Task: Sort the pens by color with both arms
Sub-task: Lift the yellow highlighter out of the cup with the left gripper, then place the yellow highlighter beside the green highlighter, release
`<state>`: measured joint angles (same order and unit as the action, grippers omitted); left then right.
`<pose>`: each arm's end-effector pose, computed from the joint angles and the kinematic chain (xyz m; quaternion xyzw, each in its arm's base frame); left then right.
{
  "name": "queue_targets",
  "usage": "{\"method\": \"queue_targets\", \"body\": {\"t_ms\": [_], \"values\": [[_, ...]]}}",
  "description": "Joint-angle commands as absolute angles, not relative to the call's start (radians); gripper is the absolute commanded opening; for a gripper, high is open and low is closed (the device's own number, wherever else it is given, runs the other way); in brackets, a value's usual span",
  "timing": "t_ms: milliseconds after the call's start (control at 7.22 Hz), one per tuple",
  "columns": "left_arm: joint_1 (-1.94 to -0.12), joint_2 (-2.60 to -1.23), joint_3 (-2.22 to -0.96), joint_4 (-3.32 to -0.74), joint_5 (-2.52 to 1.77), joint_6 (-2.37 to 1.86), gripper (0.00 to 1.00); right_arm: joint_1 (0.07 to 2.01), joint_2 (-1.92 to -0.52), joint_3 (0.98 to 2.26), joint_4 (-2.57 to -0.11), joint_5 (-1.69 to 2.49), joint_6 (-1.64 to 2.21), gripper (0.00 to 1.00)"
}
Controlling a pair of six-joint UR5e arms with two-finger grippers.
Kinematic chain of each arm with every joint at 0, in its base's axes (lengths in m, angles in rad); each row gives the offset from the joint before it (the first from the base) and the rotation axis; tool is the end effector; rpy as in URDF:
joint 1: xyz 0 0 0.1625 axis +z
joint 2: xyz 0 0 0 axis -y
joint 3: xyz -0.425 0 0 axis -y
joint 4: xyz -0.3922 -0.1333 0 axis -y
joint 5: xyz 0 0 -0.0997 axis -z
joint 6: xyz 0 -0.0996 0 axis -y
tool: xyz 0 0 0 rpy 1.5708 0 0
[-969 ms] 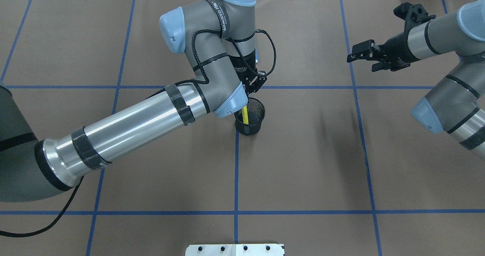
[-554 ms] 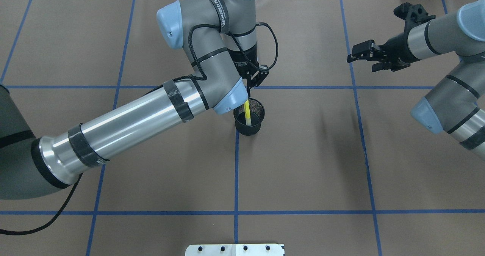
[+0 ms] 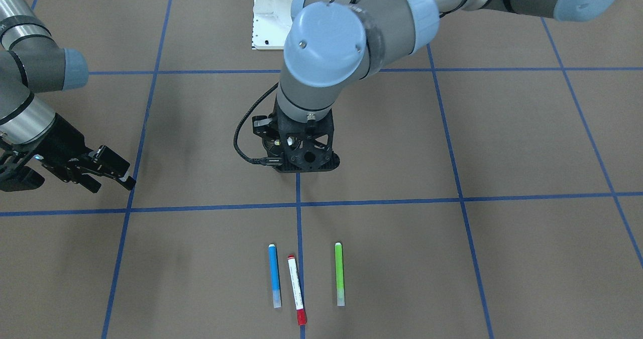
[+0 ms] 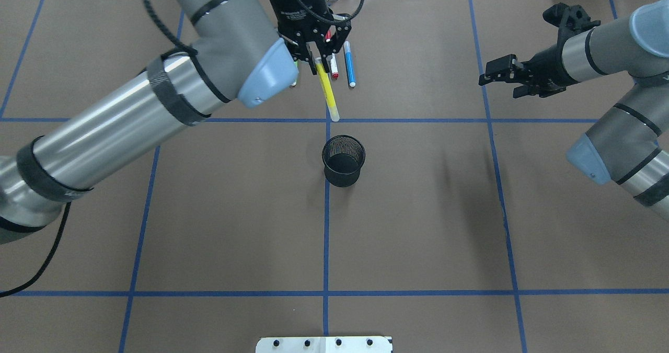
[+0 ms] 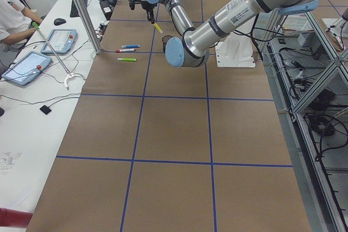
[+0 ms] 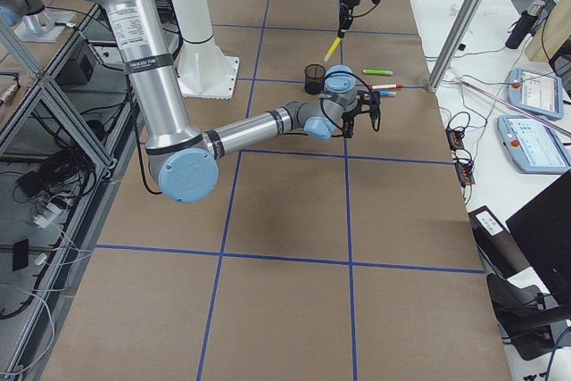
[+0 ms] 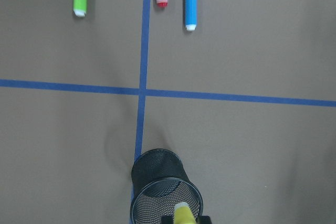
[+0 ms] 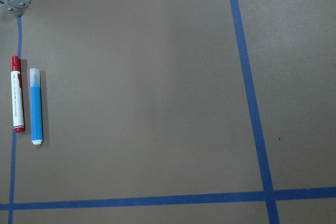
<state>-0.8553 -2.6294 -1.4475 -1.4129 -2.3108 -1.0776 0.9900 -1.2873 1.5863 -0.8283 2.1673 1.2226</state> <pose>0.4263 -0.5913 0.0376 -0.0408 0.4849 -0.0205 0.8734 -0.2729 -0.5567 0.4106 0.0950 -0.5311 0.1228 0.8329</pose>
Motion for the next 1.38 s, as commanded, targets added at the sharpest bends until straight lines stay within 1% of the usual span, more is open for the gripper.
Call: {"method": "queue_targets", "body": {"t_ms": [0,138,277,415,554,692,830,969,1246], "values": [[-0.905,-2.548,-1.568,-1.439,-2.158,-1.078,0.0,0.989,-1.287,1.588,-0.828,2.151,1.223,1.0],[-0.905,-2.499,-1.592,-1.484,-2.009,-1.091,0.0,0.989,-1.287,1.588,-0.827,2.143,1.223,1.0],[-0.904,-2.414,-1.614,-1.667,-1.877,-1.188,0.0,0.989,-1.287,1.588,-0.828,2.131,1.223,1.0],[-0.899,-2.326,-1.608,-1.859,-1.75,-1.28,0.0,0.989,-1.289,1.588,-0.827,2.131,1.223,1.0],[-0.872,-2.295,-1.568,-1.973,-1.589,-1.354,0.0,0.989,-1.289,1.588,-0.827,2.129,1.223,1.0],[-0.812,-2.302,-1.471,-2.079,-1.389,-1.444,0.0,0.989,-1.289,1.586,-0.828,2.129,1.223,1.0],[-0.72,-2.319,-1.28,-2.273,-1.144,-1.51,0.0,0.989,-1.289,1.588,-0.828,2.129,1.224,1.0],[-0.66,-2.376,-1.102,-2.413,-1.02,-1.525,0.0,0.989,-1.293,1.586,-0.828,2.115,1.224,1.0],[-0.644,-2.387,-1.002,-2.424,-0.944,-1.555,0.0,0.988,-1.295,1.589,-0.828,2.099,1.226,1.0]]}}
